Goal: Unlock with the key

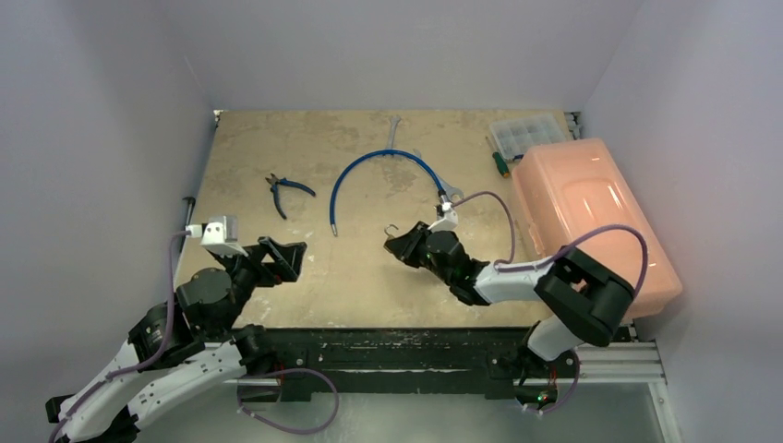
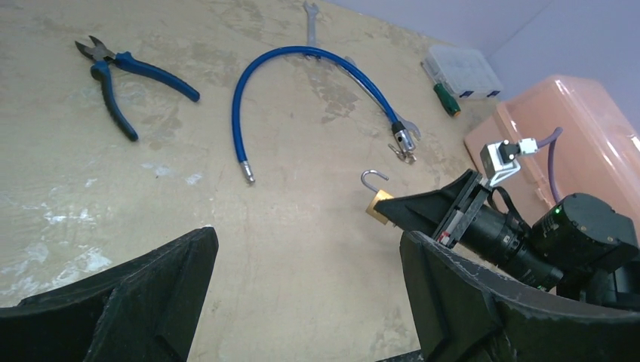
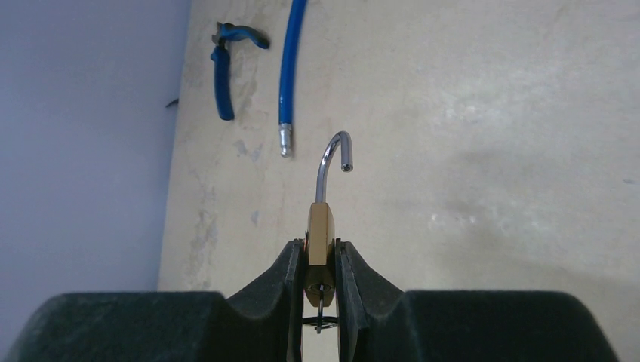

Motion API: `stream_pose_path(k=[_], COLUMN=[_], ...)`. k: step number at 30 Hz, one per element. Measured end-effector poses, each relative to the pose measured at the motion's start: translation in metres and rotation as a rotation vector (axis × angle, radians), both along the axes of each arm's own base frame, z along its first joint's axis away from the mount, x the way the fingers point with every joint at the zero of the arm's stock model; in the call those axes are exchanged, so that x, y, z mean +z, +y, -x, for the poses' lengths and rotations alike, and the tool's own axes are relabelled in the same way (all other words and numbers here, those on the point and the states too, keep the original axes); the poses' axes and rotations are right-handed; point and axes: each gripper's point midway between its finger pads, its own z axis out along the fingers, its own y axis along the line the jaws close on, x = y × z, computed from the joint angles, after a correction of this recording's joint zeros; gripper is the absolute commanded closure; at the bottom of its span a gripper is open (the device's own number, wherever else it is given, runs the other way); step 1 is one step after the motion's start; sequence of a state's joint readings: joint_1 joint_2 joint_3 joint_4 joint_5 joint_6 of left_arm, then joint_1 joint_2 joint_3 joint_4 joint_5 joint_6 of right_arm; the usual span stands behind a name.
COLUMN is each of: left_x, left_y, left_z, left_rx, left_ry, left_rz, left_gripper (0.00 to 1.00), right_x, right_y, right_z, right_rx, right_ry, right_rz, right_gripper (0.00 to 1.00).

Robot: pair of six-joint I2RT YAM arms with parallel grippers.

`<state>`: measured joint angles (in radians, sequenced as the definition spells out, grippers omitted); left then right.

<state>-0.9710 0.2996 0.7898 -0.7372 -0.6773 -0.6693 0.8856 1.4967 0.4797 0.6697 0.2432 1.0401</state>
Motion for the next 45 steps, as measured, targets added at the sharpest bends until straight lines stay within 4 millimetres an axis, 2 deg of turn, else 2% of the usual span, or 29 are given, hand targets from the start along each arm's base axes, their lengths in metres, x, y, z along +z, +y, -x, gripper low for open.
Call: stream_pose_path(k=[5,11,13,17,19,26,28,31,32,34,42,45], left_x=[-0.006,-0.009,-0.009,-0.007,-0.006,-0.006,-0.006,-0.007,-0.007,-0.007,-0.009,-0.010], left_y=[0.005,0.009,0.010,0.013,0.014,0.014,0.015,0.015,0.014,0.014,0.013,0.012], left_z=[0.000,0.000,0.001,0.003,0.003,0.003,0.003,0.003,0.002,0.002,0.001,0.000], left_rx=[0.020,0.030,0.031,0.035,0.037,0.038,0.039,0.040,0.041,0.041,0.044,0.044], left_ry=[0.015,0.021,0.020,0.011,0.007,0.007,0.007,0.008,0.008,0.011,0.018,0.022], left_rz=[-0.027,-0.041,-0.039,-0.027,-0.023,-0.023,-0.023,-0.024,-0.025,-0.030,-0.039,-0.046], left_gripper=[0.03,0.03,0.04,0.04,0.04,0.04,0.04,0.04,0.04,0.04,0.01,0.01], right_x=[0.000,-0.031,-0.041,-0.059,-0.059,-0.048,-0.047,-0.043,-0.040,-0.034,-0.033,-0.035], right_y=[0.021,0.036,0.038,0.042,0.045,0.054,0.054,0.052,0.051,0.049,0.024,0.007], right_z=[-0.023,-0.041,-0.044,-0.046,-0.049,-0.054,-0.054,-0.052,-0.052,-0.050,-0.041,-0.033], right_rx=[-0.016,-0.037,-0.043,-0.050,-0.052,-0.050,-0.052,-0.055,-0.056,-0.057,-0.079,-0.097], right_ry=[0.024,0.123,0.152,0.210,0.218,0.217,0.217,0.221,0.219,0.219,0.223,0.215], right_rz=[-0.063,-0.085,-0.091,-0.102,-0.126,-0.202,-0.214,-0.235,-0.240,-0.227,-0.056,0.081], right_gripper=[1.00,0.96,0.90,0.67,0.57,0.40,0.34,0.18,0.09,0.02,0.01,0.01])
